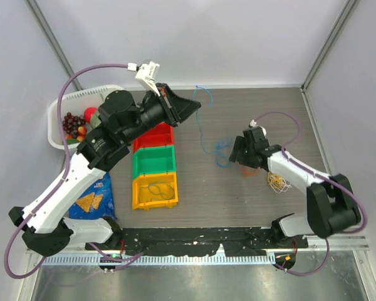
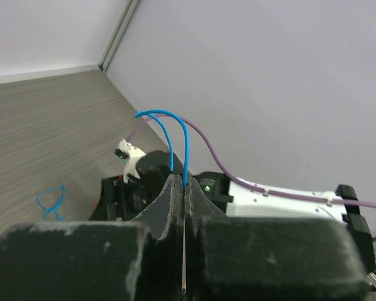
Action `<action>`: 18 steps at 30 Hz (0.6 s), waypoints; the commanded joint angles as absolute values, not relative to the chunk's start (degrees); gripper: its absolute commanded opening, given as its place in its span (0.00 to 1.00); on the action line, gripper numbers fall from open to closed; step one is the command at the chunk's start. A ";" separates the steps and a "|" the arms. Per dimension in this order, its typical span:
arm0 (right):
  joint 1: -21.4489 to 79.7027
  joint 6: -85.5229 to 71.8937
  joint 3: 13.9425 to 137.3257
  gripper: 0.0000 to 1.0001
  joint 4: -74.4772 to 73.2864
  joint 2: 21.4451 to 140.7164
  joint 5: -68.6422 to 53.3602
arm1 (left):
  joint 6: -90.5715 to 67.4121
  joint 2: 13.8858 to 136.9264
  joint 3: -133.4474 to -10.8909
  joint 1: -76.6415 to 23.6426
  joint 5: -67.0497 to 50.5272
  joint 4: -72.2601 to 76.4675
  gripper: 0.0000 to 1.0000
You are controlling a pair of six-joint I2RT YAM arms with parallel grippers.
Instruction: Untangle the cables
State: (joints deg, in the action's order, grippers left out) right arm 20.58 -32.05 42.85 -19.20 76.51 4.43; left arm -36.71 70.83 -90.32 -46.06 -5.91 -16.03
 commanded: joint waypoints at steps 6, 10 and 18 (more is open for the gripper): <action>12.74 -50.26 51.24 0.65 -7.74 90.43 -5.02 | -37.70 66.36 -86.14 -45.88 -4.75 -12.48 0.00; 12.74 -52.64 52.73 0.53 -5.36 94.74 -5.10 | -37.88 66.09 -85.34 -45.88 -5.01 -12.48 0.00; 12.74 -54.32 53.52 0.43 -2.99 97.74 -1.50 | -38.14 65.48 -84.02 -45.88 -5.01 -12.74 0.00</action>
